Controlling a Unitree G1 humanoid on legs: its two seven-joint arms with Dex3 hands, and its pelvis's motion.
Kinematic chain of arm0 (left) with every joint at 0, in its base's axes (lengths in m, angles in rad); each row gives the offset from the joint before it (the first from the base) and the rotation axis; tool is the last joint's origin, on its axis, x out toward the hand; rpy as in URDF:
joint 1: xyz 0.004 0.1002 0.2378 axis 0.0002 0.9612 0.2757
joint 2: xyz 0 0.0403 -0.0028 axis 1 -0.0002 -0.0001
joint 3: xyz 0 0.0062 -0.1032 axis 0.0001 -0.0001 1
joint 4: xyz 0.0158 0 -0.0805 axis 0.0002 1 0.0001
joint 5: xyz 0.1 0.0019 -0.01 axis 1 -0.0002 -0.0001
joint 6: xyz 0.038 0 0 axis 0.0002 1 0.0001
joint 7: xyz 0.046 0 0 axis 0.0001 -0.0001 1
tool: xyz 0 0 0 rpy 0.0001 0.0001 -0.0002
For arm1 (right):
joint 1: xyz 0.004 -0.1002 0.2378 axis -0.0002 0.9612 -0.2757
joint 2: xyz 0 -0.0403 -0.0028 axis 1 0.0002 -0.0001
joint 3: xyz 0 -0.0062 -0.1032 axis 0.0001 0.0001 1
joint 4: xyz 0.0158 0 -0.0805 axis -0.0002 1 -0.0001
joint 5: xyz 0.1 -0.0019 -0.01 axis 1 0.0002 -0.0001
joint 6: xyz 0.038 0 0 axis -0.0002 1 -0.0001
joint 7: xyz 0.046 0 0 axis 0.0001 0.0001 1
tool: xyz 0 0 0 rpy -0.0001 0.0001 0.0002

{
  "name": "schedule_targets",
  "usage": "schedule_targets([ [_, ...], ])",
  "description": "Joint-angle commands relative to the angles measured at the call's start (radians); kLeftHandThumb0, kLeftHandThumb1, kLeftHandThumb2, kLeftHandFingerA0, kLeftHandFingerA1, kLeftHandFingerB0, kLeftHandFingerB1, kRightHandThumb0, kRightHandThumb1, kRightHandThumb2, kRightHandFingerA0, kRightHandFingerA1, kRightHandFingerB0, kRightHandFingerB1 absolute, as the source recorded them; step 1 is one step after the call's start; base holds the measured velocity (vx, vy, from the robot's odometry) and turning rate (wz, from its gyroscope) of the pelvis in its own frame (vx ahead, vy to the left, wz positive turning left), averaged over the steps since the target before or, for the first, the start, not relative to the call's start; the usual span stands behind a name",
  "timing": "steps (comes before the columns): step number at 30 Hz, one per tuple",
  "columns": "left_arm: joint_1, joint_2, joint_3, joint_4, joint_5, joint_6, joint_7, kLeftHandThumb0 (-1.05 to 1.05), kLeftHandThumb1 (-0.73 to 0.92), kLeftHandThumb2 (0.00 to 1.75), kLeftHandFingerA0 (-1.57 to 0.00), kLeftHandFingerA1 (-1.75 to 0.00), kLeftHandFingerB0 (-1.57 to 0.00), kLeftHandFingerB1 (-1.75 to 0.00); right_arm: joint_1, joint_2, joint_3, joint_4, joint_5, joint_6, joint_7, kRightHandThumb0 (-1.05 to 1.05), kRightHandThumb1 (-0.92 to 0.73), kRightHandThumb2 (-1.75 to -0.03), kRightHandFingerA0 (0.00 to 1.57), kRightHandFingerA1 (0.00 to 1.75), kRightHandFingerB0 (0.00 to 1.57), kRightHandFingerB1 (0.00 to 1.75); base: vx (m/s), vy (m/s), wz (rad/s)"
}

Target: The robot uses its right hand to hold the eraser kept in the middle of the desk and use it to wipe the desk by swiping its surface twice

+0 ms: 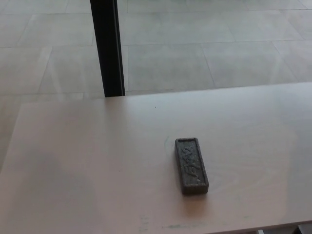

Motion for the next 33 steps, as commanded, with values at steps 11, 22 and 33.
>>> schedule_targets([
  [11, 0.016, 0.021, 0.016, 0.006, -0.036, -0.044, -0.016, -0.38, 0.44, 0.82, -0.8, -0.82, -0.64, -0.69, 0.021, 0.357, 0.514, -0.248, -0.08, 0.296, 0.034, -0.3, -0.54, -1.05, 0.99, 1.75, 0.76, 1.53, 0.0, 0.0, 0.0],
  [22, 0.009, 0.021, 0.001, 0.015, -0.031, -0.037, -0.001, -0.4, 0.43, 0.82, -0.8, -0.82, -0.64, -0.69, 0.081, 0.491, 0.662, -0.058, -0.186, 0.278, -0.008, -0.28, -0.63, -1.03, 0.97, 1.75, 0.75, 1.51, 0.0, 0.0, 0.0],
  [33, 0.009, 0.026, 0.0, 0.007, -0.041, -0.048, -0.009, -0.42, 0.43, 0.82, -0.81, -0.83, -0.68, -0.71, 0.153, 0.499, 0.676, 0.012, -0.26, 0.271, -0.013, -0.31, -0.6, -1.09, 1.01, 1.75, 0.78, 1.51, 0.0, 0.0, 0.0],
])
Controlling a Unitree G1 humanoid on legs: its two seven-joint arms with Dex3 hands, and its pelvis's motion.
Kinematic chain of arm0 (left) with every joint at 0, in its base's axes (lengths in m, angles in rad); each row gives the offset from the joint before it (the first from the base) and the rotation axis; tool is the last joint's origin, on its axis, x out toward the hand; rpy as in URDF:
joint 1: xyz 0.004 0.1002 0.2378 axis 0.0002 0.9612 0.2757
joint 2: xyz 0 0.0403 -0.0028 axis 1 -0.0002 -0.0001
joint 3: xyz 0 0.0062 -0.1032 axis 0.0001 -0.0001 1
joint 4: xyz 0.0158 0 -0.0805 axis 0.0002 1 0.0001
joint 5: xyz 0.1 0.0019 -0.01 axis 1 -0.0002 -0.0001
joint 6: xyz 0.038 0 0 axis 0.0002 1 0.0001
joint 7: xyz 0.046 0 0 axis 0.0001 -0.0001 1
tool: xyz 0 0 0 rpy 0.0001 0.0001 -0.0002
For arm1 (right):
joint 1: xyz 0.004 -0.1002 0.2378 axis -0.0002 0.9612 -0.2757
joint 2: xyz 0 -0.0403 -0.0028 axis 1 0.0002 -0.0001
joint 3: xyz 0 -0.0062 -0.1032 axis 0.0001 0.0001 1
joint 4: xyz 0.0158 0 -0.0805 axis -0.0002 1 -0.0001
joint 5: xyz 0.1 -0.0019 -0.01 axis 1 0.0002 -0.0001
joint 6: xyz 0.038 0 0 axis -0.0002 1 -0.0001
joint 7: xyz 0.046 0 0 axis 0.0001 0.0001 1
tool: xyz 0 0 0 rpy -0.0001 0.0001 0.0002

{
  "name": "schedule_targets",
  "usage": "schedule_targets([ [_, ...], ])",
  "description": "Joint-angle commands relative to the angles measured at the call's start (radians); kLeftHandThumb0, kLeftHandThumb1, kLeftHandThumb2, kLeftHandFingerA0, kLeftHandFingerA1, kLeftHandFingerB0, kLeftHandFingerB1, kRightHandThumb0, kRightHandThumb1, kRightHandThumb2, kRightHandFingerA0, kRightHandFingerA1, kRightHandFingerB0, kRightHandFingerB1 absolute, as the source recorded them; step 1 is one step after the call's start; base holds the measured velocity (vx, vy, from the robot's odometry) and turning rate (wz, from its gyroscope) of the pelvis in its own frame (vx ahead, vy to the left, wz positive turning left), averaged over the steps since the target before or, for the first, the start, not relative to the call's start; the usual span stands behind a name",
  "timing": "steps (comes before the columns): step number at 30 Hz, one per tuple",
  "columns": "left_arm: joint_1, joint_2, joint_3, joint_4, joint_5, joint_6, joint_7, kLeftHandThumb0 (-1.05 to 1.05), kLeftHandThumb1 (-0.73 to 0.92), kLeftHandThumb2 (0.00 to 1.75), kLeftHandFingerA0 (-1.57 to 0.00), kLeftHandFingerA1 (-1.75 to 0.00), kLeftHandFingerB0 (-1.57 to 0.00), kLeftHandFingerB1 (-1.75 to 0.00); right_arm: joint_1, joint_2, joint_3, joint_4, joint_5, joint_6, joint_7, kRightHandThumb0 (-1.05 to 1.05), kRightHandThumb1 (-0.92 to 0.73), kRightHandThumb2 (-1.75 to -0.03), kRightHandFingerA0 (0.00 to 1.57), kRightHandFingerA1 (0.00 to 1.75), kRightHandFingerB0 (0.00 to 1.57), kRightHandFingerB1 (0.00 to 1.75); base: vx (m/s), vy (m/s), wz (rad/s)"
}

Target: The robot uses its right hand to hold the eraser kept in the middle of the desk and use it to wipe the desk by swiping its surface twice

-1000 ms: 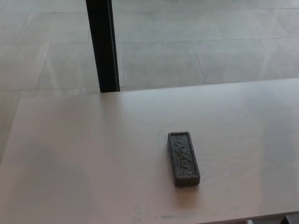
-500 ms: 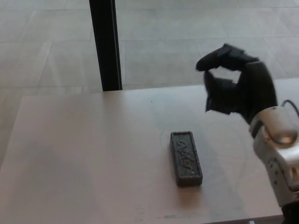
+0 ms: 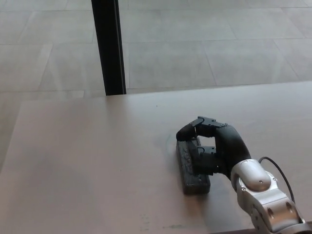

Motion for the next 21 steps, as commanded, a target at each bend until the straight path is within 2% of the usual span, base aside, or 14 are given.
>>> schedule_targets([
  [1, 0.004, 0.021, -0.004, 0.0, -0.01, -0.021, 0.007, -0.42, 0.43, 0.82, -0.81, -0.83, -0.68, -0.71, 0.03, 0.0, -0.002, 0.015, -0.058, 0.008, -0.019, -0.31, -0.6, -1.09, 1.01, 1.75, 0.78, 1.51, 0.0, 0.0, 0.0],
  [6, -0.008, 0.025, -0.009, 0.023, -0.009, -0.023, 0.008, -0.4, 0.43, 0.82, -0.83, -0.83, -0.66, -0.7, 0.043, 0.008, -0.005, 0.041, -0.07, -0.008, -0.013, -0.32, -0.67, -1.02, 0.97, 1.75, 0.74, 1.6, 0.0, 0.0, 0.0],
  [8, -0.011, 0.024, -0.01, 0.022, -0.009, -0.019, 0.009, -0.4, 0.42, 0.82, -0.83, -0.83, -0.67, -0.7, 0.044, 0.013, -0.005, 0.055, -0.073, -0.013, -0.013, -0.32, -0.6, -1.1, 0.99, 1.75, 0.77, 1.61, 0.0, 0.0, 0.0],
  [9, -0.011, 0.024, -0.013, 0.02, -0.009, -0.017, 0.01, -0.36, 0.58, 0.56, -0.89, -0.79, -0.74, -0.61, 0.044, 0.02, -0.004, 0.064, -0.077, -0.019, -0.014, -0.32, -0.59, -1.1, 1.0, 1.75, 0.76, 1.6, 0.0, 0.0, 0.0],
  [10, -0.01, 0.024, -0.018, 0.019, -0.004, -0.018, 0.011, -0.4, 0.43, 0.83, -0.83, -0.83, -0.66, -0.7, 0.044, 0.022, 0.001, 0.068, -0.084, -0.025, -0.015, -0.32, -0.59, -1.09, 1.0, 1.75, 0.77, 1.61, 0.0, 0.0, 0.0],
  [11, -0.013, 0.021, -0.019, 0.025, -0.004, -0.023, 0.016, -0.41, 0.43, 0.83, -0.83, -0.82, -0.68, -0.7, 0.044, 0.026, 0.008, 0.074, -0.094, -0.033, -0.02, -0.35, -0.63, -0.98, 1.0, 1.75, 0.76, 1.61, 0.0, 0.0, 0.0],
  [12, -0.014, 0.022, -0.02, 0.029, -0.004, -0.027, 0.014, -0.42, 0.43, 0.82, -0.82, -0.82, -0.68, -0.7, 0.044, 0.032, 0.01, 0.079, -0.099, -0.032, -0.026, -0.35, -0.64, -0.92, 1.03, 1.75, 0.71, 1.68, 0.0, 0.0, 0.0],
  [13, -0.013, 0.023, -0.019, 0.031, -0.007, -0.03, 0.008, -0.42, 0.43, 0.82, -0.82, -0.82, -0.68, -0.7, 0.043, 0.04, 0.01, 0.086, -0.101, -0.033, -0.03, -0.34, -0.64, -0.96, 1.01, 1.75, 0.79, 1.54, 0.0, 0.0, 0.0],
  [18, -0.009, 0.019, -0.02, 0.023, -0.01, -0.034, 0.01, -0.41, 0.44, 0.83, -0.83, -0.83, -0.68, -0.71, 0.031, 0.054, 0.021, 0.139, -0.129, -0.061, -0.04, -0.31, -0.63, -1.0, 1.01, 1.75, 0.8, 1.52, 0.0, 0.0, 0.0],
  [19, -0.009, 0.023, -0.026, 0.024, -0.003, -0.031, 0.011, -0.42, 0.44, 0.83, -0.83, -0.82, -0.67, -0.71, 0.031, 0.048, 0.024, 0.148, -0.148, -0.055, -0.058, -0.33, -0.7, -0.85, 0.97, 1.75, 0.65, 1.61, 0.0, 0.0, 0.0],
  [20, -0.011, 0.023, -0.028, 0.028, 0.0, -0.032, 0.019, -0.36, 0.58, 0.57, -0.91, -0.81, -0.75, -0.63, 0.034, 0.047, 0.017, 0.151, -0.144, -0.057, -0.057, -0.33, -0.7, -0.83, 0.97, 1.75, 0.58, 1.72, 0.0, 0.0, 0.0],
  [21, -0.013, 0.023, -0.025, 0.034, -0.006, -0.034, 0.013, -0.4, 0.43, 0.84, -0.84, -0.83, -0.68, -0.71, 0.036, 0.04, 0.01, 0.158, -0.143, -0.068, -0.051, -0.3, -0.68, -0.88, 0.96, 1.75, 0.63, 1.75, 0.0, 0.0, 0.0],
])
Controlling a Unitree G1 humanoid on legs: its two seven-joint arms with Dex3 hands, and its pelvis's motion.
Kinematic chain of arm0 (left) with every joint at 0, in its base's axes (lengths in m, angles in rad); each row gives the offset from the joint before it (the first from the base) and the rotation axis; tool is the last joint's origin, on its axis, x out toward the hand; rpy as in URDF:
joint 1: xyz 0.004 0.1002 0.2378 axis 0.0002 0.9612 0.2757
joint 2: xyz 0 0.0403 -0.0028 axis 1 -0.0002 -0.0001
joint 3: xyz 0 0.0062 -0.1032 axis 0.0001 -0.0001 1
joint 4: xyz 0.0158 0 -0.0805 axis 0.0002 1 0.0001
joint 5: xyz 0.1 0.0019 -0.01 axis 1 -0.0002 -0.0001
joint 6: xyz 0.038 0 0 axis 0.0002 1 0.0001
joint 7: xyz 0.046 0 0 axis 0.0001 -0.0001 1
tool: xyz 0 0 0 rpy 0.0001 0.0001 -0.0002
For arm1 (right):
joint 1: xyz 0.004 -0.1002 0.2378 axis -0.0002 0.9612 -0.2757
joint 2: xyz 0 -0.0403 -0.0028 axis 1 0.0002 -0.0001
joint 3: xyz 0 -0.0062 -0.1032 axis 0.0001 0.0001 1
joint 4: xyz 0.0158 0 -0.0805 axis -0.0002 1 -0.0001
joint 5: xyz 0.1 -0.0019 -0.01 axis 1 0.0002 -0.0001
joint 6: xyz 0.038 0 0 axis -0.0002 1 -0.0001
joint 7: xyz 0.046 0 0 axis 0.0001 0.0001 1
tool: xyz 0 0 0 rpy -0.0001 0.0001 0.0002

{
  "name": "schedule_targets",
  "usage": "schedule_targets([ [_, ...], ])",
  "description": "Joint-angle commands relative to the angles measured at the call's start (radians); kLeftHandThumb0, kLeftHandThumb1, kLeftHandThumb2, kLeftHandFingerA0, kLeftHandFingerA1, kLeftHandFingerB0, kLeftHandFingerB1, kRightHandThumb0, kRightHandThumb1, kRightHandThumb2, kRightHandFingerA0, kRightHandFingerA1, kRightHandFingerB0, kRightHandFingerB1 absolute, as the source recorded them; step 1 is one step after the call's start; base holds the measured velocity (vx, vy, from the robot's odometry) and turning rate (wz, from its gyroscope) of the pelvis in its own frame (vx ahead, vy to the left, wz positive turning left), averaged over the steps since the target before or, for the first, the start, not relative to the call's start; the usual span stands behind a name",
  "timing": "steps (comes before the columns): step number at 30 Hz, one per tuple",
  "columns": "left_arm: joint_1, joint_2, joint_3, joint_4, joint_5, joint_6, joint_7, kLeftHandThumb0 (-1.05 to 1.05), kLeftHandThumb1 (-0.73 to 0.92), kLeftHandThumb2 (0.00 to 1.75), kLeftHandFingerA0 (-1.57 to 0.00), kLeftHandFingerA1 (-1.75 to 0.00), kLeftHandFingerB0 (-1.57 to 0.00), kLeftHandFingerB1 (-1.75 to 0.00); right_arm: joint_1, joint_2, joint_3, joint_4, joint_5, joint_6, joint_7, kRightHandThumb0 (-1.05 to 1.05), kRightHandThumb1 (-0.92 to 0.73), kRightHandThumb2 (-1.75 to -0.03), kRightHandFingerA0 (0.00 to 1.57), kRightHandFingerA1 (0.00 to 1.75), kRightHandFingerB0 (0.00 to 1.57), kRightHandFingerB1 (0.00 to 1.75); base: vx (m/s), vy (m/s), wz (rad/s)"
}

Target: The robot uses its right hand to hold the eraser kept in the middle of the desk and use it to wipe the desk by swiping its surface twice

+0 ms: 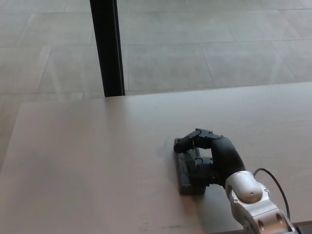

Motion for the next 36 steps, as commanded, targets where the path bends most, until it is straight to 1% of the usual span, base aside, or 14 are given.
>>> schedule_targets([
  [1, 0.0, 0.019, 0.001, 0.003, -0.011, -0.029, 0.002, -0.4, 0.43, 0.84, -0.83, -0.83, -0.67, -0.71, 0.021, -0.028, 0.008, 0.065, -0.064, 0.008, -0.019, -0.32, -0.68, -0.85, 0.95, 1.75, 0.57, 1.75, 0.0, 0.0, 0.0],
  [8, -0.004, 0.016, -0.007, -0.007, -0.006, -0.025, 0.015, -0.44, 0.43, 0.82, -0.82, -0.82, -0.67, -0.7, 0.026, -0.101, 0.058, 0.121, -0.147, -0.097, -0.005, -0.33, -0.67, -0.85, 0.91, 1.75, 0.62, 1.64, 0.0, 0.0, 0.0],
  [10, -0.01, 0.017, -0.003, 0.003, -0.012, -0.02, 0.015, -0.43, 0.43, 0.82, -0.81, -0.81, -0.66, -0.69, 0.023, -0.127, 0.106, 0.162, -0.201, -0.167, -0.032, -0.35, -0.67, -0.83, 0.88, 1.73, 0.74, 1.17, 0.0, 0.0, 0.0],
  [11, -0.009, 0.015, -0.003, 0.001, -0.01, -0.025, 0.02, -0.44, 0.43, 0.82, -0.81, -0.81, -0.66, -0.7, 0.015, -0.152, 0.156, 0.183, -0.248, -0.189, -0.029, -0.37, -0.69, -0.83, 0.71, 1.23, 0.69, 0.87, 0.0, 0.0, 0.0],
  [13, -0.017, 0.012, -0.001, 0.006, -0.016, -0.023, 0.011, -0.44, 0.43, 0.82, -0.81, -0.81, -0.66, -0.7, 0.012, -0.177, 0.186, 0.199, -0.268, -0.221, -0.025, -0.36, -0.71, -0.8, 0.75, 0.95, 0.67, 0.73, 0.0, 0.0, 0.0],
  [16, -0.017, 0.015, -0.004, 0.0, -0.012, -0.018, 0.012, -0.45, 0.45, 0.83, -0.82, -0.81, -0.68, -0.7, 0.008, -0.196, 0.226, 0.222, -0.295, -0.25, -0.043, -0.34, -0.68, -0.83, 0.81, 1.55, 0.79, 1.11, 0.0, 0.0, 0.0],
  [18, -0.019, 0.015, -0.007, 0.002, -0.008, -0.02, 0.017, -0.45, 0.44, 0.84, -0.82, -0.82, -0.67, -0.71, 0.01, -0.207, 0.236, 0.242, -0.298, -0.268, -0.046, -0.33, -0.66, -0.86, 0.79, 1.52, 0.75, 0.95, 0.0, 0.0, 0.0],
  [19, -0.019, 0.016, -0.008, -0.002, -0.009, -0.018, 0.016, -0.44, 0.44, 0.84, -0.83, -0.83, -0.68, -0.71, 0.012, -0.212, 0.237, 0.248, -0.297, -0.264, -0.049, -0.34, -0.66, -0.89, 0.84, 1.7, 0.75, 1.13, 0.0, 0.0, 0.0],
  [23, -0.015, 0.015, -0.002, -0.005, -0.018, -0.025, 0.001, -0.48, 0.44, 0.83, -0.81, -0.82, -0.65, -0.69, 0.039, -0.264, 0.174, 0.276, -0.255, -0.282, -0.061, -0.37, -0.74, -0.8, 0.82, 1.75, 0.71, 1.57, 0.0, 0.0, 0.0],
  [29, -0.011, 0.016, 0.018, -0.005, -0.032, -0.023, -0.004, -0.47, 0.43, 0.84, -0.82, -0.85, -0.64, -0.7, 0.06, -0.295, 0.0, 0.331, -0.15, -0.237, -0.061, -0.32, -0.71, -0.79, 0.89, 1.75, 0.67, 1.55, 0.0, 0.0, 0.0],
  [30, -0.014, 0.016, 0.023, -0.002, -0.038, -0.018, -0.005, -0.47, 0.43, 0.82, -0.82, -0.83, -0.65, -0.7, 0.066, -0.292, -0.044, 0.334, -0.116, -0.218, -0.064, -0.43, -0.57, -1.01, 1.16, 1.36, 0.91, 1.2, 0.0, 0.0, 0.0],
  [31, -0.016, 0.015, 0.026, -0.001, -0.04, -0.016, -0.005, -0.47, 0.43, 0.82, -0.82, -0.83, -0.65, -0.7, 0.068, -0.288, -0.066, 0.335, -0.11, -0.211, -0.063, -0.43, -0.57, -1.01, 1.16, 1.36, 0.91, 1.2, 0.0, 0.0, 0.0],
  [32, -0.014, 0.016, 0.011, -0.003, -0.022, -0.013, 0.01, -0.49, 0.43, 0.83, -0.82, -0.81, -0.63, -0.68, 0.079, -0.315, -0.096, 0.359, -0.114, -0.216, -0.06, -0.31, -0.7, -0.81, 0.94, 1.75, 0.63, 1.7, 0.0, 0.0, 0.0],
  [36, -0.001, 0.011, 0.022, -0.007, -0.036, -0.027, -0.003, -0.45, 0.43, 0.83, -0.8, -0.82, -0.64, -0.7, 0.101, -0.308, -0.177, 0.37, -0.085, -0.201, -0.052, -0.29, -0.64, -0.96, 0.96, 1.75, 0.75, 1.62, 0.0, 0.0, 0.0],
])
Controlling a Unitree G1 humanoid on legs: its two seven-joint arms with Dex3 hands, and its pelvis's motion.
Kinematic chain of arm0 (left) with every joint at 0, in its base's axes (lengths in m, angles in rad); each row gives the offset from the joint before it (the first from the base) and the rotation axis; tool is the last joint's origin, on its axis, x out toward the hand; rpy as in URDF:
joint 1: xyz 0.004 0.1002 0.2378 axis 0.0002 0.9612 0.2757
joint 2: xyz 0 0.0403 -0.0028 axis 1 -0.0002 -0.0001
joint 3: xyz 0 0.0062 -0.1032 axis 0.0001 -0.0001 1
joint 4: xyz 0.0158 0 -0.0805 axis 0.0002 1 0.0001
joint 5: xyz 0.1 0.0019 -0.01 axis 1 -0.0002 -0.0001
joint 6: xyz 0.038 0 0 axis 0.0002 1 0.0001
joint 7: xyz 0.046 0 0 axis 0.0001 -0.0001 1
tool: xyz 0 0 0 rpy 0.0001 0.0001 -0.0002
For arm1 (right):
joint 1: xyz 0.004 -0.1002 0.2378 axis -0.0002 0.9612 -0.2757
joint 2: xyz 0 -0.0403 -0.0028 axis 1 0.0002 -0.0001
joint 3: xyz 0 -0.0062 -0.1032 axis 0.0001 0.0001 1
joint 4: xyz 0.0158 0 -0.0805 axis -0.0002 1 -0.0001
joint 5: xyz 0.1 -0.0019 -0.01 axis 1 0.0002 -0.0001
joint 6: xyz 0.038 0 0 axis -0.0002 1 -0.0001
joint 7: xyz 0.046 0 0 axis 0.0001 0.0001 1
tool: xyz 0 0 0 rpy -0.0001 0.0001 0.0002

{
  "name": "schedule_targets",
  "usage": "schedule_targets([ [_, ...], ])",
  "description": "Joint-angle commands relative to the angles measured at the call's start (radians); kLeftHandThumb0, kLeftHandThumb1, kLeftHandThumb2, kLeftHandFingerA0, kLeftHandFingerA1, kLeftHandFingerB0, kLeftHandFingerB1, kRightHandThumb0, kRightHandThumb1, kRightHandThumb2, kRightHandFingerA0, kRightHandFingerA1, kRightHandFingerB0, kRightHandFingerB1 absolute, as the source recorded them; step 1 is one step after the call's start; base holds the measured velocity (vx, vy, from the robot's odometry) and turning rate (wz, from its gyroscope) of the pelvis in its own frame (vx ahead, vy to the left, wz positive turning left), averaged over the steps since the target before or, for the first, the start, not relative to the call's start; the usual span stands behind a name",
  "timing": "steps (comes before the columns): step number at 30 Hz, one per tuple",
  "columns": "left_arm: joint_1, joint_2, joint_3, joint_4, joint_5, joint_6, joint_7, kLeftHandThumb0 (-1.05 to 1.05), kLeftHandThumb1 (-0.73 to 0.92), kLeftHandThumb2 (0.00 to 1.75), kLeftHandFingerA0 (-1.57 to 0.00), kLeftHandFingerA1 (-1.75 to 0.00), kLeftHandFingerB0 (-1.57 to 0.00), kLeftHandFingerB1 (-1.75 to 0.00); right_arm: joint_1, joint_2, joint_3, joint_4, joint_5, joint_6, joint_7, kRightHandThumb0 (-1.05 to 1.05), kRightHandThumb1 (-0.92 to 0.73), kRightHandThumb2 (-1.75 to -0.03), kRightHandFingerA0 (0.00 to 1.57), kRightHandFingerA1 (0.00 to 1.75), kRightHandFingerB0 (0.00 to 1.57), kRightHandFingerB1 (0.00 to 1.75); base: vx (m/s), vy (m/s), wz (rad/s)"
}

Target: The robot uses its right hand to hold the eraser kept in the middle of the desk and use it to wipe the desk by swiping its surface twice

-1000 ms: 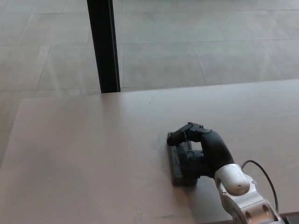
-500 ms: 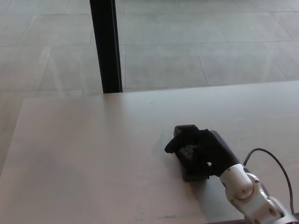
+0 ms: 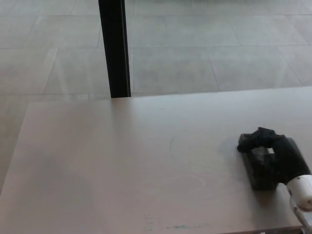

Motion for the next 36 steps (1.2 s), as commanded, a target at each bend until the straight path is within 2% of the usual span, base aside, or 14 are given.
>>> schedule_targets([
  [1, 0.008, 0.011, 0.01, 0.002, -0.021, -0.035, -0.002, -0.46, 0.43, 0.83, -0.81, -0.82, -0.66, -0.71, 0.105, -0.011, -0.104, 0.075, 0.077, 0.129, 0.009, -0.27, -0.65, -0.89, 0.97, 1.75, 0.7, 1.67, 0.0, 0.0, 0.0],
  [14, 0.003, 0.017, 0.012, 0.032, -0.019, -0.047, -0.001, -0.51, 0.47, 0.86, -0.81, -0.82, -0.65, -0.7, 0.09, -0.046, -0.263, 0.173, 0.129, 0.154, -0.018, -0.35, -0.72, -0.79, 0.99, 1.75, 0.75, 1.44, 0.0, 0.0, 0.0],
  [15, -0.002, 0.018, 0.015, 0.037, -0.022, -0.044, -0.007, -0.49, 0.47, 0.86, -0.8, -0.82, -0.62, -0.68, 0.095, -0.051, -0.264, 0.171, 0.123, 0.146, -0.022, -0.43, -0.6, -1.03, 1.23, 1.38, 0.88, 1.15, 0.0, 0.0, 0.0],
  [18, -0.002, 0.017, 0.014, 0.034, -0.02, -0.047, -0.002, -0.5, 0.46, 0.86, -0.8, -0.81, -0.61, -0.68, 0.096, -0.058, -0.265, 0.17, 0.112, 0.135, -0.03, -0.37, -0.73, -0.74, 1.0, 1.75, 0.75, 1.41, 0.0, 0.0, 0.0],
  [20, 0.002, 0.014, 0.018, 0.025, -0.026, -0.047, -0.005, -0.5, 0.47, 0.87, -0.8, -0.82, -0.62, -0.69, 0.086, -0.073, -0.265, 0.17, 0.107, 0.135, -0.032, -0.35, -0.71, -0.75, 1.0, 1.75, 0.73, 1.4, 0.0, 0.0, 0.0],
  [21, 0.003, 0.013, 0.017, 0.025, -0.024, -0.053, -0.002, -0.49, 0.47, 0.87, -0.8, -0.81, -0.62, -0.68, 0.081, -0.08, -0.267, 0.167, 0.109, 0.141, -0.029, -0.46, -0.57, -1.0, 1.24, 1.42, 0.88, 1.22, 0.0, 0.0, 0.0],
  [24, 0.008, 0.019, 0.009, 0.017, -0.015, -0.053, -0.001, -0.5, 0.48, 0.88, -0.79, -0.81, -0.61, -0.68, 0.074, -0.084, -0.26, 0.175, 0.105, 0.113, -0.03, -0.33, -0.67, -0.74, 0.99, 1.75, 0.6, 1.65, 0.0, 0.0, 0.0],
  [25, 0.007, 0.019, 0.013, 0.019, -0.019, -0.053, -0.008, -0.5, 0.48, 0.88, -0.79, -0.81, -0.61, -0.68, 0.073, -0.082, -0.263, 0.173, 0.112, 0.114, -0.026, -0.33, -0.67, -0.74, 0.99, 1.75, 0.6, 1.65, 0.0, 0.0, 0.0],
  [26, 0.0, 0.021, 0.012, 0.025, -0.02, -0.047, -0.01, -0.51, 0.48, 0.88, -0.81, -0.81, -0.62, -0.68, 0.068, -0.066, -0.252, 0.166, 0.107, 0.12, -0.03, -0.44, -0.52, -0.93, 1.25, 1.44, 0.85, 1.21, 0.0, 0.0, 0.0],
  [29, 0.002, 0.02, 0.011, 0.025, -0.018, -0.05, -0.006, -0.5, 0.48, 0.88, -0.8, -0.81, -0.6, -0.68, 0.061, -0.009, -0.233, 0.124, 0.119, 0.139, -0.008, -0.34, -0.71, -0.68, 0.99, 1.75, 0.66, 1.6, 0.0, 0.0, 0.0],
  [32, 0.002, 0.01, 0.016, 0.025, -0.024, -0.057, -0.002, -0.51, 0.47, 0.87, -0.81, -0.82, -0.64, -0.69, 0.056, 0.027, -0.198, 0.091, 0.103, 0.161, -0.006, -0.27, -0.65, -0.88, 1.21, 1.75, 0.73, 1.4, 0.0, 0.0, 0.0],
  [33, -0.004, 0.009, 0.027, 0.026, -0.038, -0.04, -0.007, -0.49, 0.47, 0.87, -0.8, -0.83, -0.62, -0.69, 0.056, 0.048, -0.188, 0.075, 0.107, 0.158, 0.003, -0.42, -0.57, -1.01, 1.21, 1.38, 0.95, 1.23, 0.0, 0.0, 0.0],
  [34, -0.01, 0.014, 0.023, 0.033, -0.031, -0.034, -0.002, -0.51, 0.47, 0.87, -0.81, -0.82, -0.62, -0.69, 0.051, 0.087, -0.146, 0.036, 0.09, 0.201, 0.014, -0.34, -0.77, -0.69, 0.95, 1.75, 0.61, 1.59, 0.0, 0.0, 0.0],
  [36, -0.009, 0.017, 0.013, 0.032, -0.021, -0.036, -0.004, -0.5, 0.48, 0.88, -0.8, -0.82, -0.63, -0.69, 0.062, 0.1, -0.121, 0.012, 0.086, 0.189, 0.033, -0.31, -0.78, -0.76, 0.94, 1.75, 0.68, 1.51, 0.0, 0.0, 0.0],
])
